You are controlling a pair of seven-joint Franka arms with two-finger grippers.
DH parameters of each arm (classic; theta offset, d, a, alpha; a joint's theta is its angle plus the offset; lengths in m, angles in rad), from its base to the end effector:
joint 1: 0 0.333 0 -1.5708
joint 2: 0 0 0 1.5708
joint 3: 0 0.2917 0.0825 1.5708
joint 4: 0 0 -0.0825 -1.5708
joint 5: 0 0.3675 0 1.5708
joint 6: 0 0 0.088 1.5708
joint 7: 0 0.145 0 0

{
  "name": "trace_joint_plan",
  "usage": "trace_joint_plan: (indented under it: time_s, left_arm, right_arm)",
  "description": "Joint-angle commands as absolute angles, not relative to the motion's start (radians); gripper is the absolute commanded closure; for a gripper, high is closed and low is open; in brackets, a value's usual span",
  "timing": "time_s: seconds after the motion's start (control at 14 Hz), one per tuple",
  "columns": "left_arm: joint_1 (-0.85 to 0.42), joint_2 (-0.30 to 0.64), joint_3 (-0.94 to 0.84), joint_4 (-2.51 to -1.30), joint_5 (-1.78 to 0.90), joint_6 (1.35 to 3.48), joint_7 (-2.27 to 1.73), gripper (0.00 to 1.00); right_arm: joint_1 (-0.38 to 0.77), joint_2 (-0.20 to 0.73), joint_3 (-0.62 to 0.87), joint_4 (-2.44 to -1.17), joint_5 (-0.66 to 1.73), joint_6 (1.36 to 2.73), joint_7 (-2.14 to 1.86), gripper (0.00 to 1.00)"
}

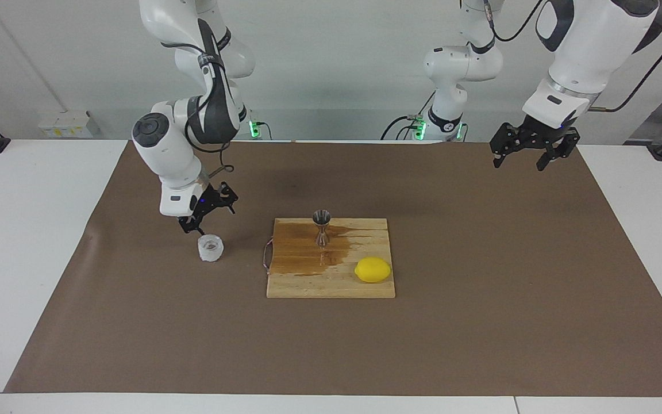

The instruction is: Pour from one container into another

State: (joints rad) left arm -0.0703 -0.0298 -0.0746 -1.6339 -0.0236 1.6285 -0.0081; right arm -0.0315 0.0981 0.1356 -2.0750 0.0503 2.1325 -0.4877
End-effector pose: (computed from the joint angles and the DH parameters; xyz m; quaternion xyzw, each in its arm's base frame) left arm 0.5292 -0.0810 0.5544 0.9976 -0.0678 0.0113 0.0116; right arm 0.5390 0.0599 0.3272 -0.9600 -0.2780 0.0143 0.0309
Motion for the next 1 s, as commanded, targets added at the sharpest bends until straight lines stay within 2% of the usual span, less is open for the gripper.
trace_joint_plan:
  time_s: [0.0, 0.43, 0.64, 0.71, 0.93]
  left_arm:
    - [-0.066, -0.037, -0.075, -1.632, -0.012, 1.611, 0.002, 0.00]
    - [-0.066, -0.037, -0.075, -1.632, -0.012, 1.611, 0.002, 0.00]
    - [-0.066, -0.037, -0.075, -1.632, -0.012, 1.611, 0.002, 0.00]
    - [-0.066, -0.037, -0.075, -1.632, -0.012, 1.611, 0.002, 0.00]
    - [-0.066, -0.037, -0.075, -1.632, -0.012, 1.611, 0.002, 0.00]
  right_arm:
    - [-0.034, 0.084, 0.137, -2.033, -0.021, 2.047, -0.254, 0.00]
    - [-0.060, 0.041, 0.133, -1.804, -0.020, 1.691, 0.110, 0.00]
    - [-0.098, 0.047, 0.130, -1.599, 0.024, 1.479, 0.118, 0.00]
    - [-0.100, 0.049, 0.129, -1.554, 0.020, 1.444, 0.120, 0.00]
    - [-0.098, 0.035, 0.130, -1.548, 0.006, 1.453, 0.107, 0.00]
